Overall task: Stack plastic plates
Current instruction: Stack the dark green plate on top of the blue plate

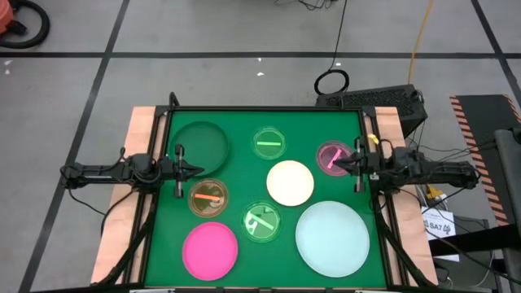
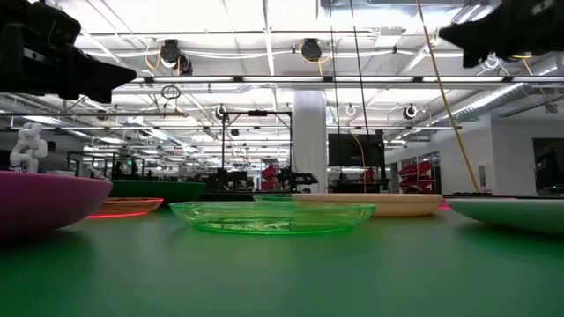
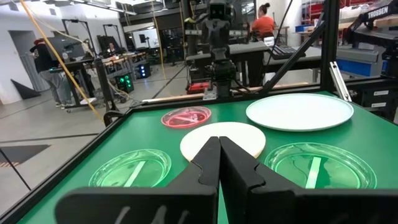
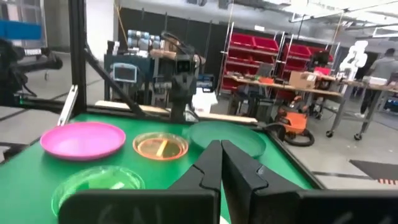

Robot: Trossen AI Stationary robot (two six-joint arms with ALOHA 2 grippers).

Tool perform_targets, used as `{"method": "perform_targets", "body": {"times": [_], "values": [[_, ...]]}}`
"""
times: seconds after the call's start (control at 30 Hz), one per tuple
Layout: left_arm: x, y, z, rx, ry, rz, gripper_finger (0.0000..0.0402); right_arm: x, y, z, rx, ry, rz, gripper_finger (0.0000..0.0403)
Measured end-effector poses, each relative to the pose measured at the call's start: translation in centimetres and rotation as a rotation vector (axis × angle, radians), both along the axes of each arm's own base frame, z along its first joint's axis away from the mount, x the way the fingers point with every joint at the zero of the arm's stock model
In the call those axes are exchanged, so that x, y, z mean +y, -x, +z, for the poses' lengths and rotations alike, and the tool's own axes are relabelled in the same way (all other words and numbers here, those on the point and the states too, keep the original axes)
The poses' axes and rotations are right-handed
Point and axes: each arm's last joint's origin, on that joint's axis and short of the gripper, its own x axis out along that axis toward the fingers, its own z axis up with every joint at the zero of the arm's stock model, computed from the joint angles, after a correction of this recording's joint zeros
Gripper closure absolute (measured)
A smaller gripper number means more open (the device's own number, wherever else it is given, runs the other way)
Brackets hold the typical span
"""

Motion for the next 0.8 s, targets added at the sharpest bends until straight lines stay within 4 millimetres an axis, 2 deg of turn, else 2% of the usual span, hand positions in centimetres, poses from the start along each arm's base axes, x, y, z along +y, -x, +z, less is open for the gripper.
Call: {"method": "perform_targets", "body": {"times": [0.17,0.4,0.57,0.67,0.8], "values": [[0.0,0.0,0.1,-0.006,-0.009,0.002,0.0396,0.0,-0.6,2.5,0.03,0.001,0.0,0.0402],[0.0,0.0,0.1,-0.008,-0.018,0.003,0.0396,0.0,-1.8,7.5,0.114,-0.013,-0.006,0.0402],[0.0,0.0,0.1,-0.01,-0.012,0.002,0.0396,-0.2,-2.7,10.6,0.193,-0.052,-0.078,0.0403],[0.0,0.0,0.1,-0.01,-0.017,0.003,0.0396,-0.2,-3.4,11.5,0.234,-0.069,-0.089,0.0403],[0.0,0.0,0.1,-0.01,-0.01,0.002,0.0396,-0.2,-4.3,11.2,0.274,-0.068,-0.086,0.0401]]}}
